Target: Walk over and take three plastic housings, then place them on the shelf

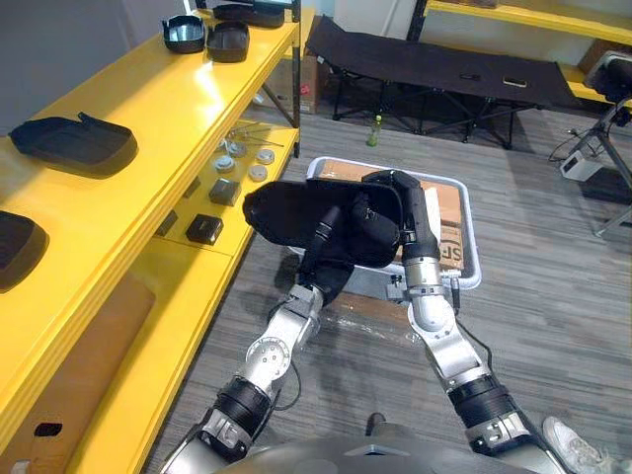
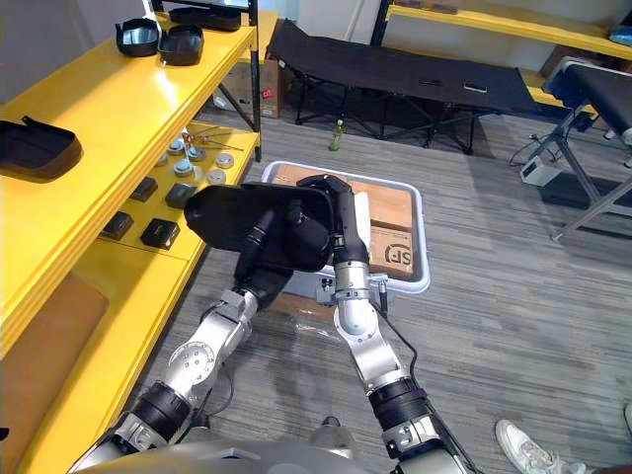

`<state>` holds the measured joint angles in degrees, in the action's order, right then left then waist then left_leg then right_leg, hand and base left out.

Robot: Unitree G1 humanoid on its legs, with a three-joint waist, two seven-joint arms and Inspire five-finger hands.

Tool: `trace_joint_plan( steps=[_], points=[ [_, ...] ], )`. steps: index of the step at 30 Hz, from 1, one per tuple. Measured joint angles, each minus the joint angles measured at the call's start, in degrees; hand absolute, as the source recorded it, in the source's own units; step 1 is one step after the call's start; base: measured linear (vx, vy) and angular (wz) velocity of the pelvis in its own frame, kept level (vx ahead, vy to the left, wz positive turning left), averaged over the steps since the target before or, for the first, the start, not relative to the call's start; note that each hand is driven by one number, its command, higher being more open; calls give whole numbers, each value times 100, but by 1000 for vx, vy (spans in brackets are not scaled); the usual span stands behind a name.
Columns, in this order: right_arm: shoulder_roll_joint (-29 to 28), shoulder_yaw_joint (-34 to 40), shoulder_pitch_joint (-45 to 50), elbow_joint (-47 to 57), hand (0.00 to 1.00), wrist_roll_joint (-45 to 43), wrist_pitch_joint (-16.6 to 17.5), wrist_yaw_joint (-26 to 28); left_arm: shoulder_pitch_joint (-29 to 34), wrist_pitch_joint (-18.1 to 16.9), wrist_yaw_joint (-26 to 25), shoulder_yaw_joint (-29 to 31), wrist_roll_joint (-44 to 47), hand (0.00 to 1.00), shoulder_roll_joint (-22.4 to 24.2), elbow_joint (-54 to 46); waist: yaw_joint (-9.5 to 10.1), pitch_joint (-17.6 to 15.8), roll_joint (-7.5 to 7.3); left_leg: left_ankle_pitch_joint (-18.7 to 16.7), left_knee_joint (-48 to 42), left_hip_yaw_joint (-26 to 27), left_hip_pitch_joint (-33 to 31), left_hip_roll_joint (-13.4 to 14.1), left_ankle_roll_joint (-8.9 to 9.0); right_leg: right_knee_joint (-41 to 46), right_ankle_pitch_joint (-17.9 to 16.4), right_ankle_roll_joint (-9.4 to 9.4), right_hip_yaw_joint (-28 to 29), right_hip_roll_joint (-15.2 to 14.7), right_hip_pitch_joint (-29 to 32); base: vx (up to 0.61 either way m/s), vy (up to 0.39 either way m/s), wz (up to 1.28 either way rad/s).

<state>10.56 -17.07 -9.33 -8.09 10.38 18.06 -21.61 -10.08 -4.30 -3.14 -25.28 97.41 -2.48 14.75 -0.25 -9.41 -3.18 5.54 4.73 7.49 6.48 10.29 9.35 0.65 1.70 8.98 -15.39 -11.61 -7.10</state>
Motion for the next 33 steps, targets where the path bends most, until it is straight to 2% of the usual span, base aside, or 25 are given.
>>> trace_joint_plan(
  steps=[6,7,12,18,22,26,27,33],
  points=[
    [-166,-248,0,36,0,-1,147,-140,2,-284,-63,198,207,100,41,-278,11,84,-25,8,1,-27,0,-28,-7,0,0,0,-27,-25,-14,-1,0,2],
    [-166,-272,4,55,0,-1,147,-172,3,-301,-94,199,230,0,41,-310,10,109,-34,8,1,-35,0,-29,-8,0,0,0,-32,-25,-16,0,0,0],
    [-135,-285,163,173,0,-9,148,-253,6,-308,-286,168,328,0,42,-376,3,184,-97,12,1,-109,1,-34,-4,-16,-4,-7,-101,-25,-60,-3,-2,4],
    [-150,-403,372,172,0,-17,136,-304,426,-327,-294,132,107,0,42,-628,-10,305,-112,14,1,-126,16,-37,-2,-89,-10,-16,-160,-23,-97,-1,0,1],
    [-169,-456,401,172,0,-188,101,-383,438,-352,-262,132,-45,0,39,-629,2,325,-136,15,1,-126,23,-39,-1,-90,-9,-16,-161,-23,-102,0,0,0],
    [-204,-599,428,218,0,-191,138,-405,464,-619,-262,126,-291,0,42,-629,-26,367,-182,14,0,-123,29,-38,0,-99,-10,-16,-158,-22,-103,0,0,0],
    [-256,-620,454,218,100,-195,138,-409,491,-753,-264,126,-475,0,47,-631,-20,389,-203,12,0,-122,30,-39,3,-106,-10,-17,-157,-22,-108,0,0,0],
    [-254,-895,680,223,100,-176,285,-411,628,-1191,-726,228,-1516,0,55,-918,3,423,-252,4,0,-122,46,-42,11,-118,-12,-21,-160,-22,-128,0,0,0]
  ],
)
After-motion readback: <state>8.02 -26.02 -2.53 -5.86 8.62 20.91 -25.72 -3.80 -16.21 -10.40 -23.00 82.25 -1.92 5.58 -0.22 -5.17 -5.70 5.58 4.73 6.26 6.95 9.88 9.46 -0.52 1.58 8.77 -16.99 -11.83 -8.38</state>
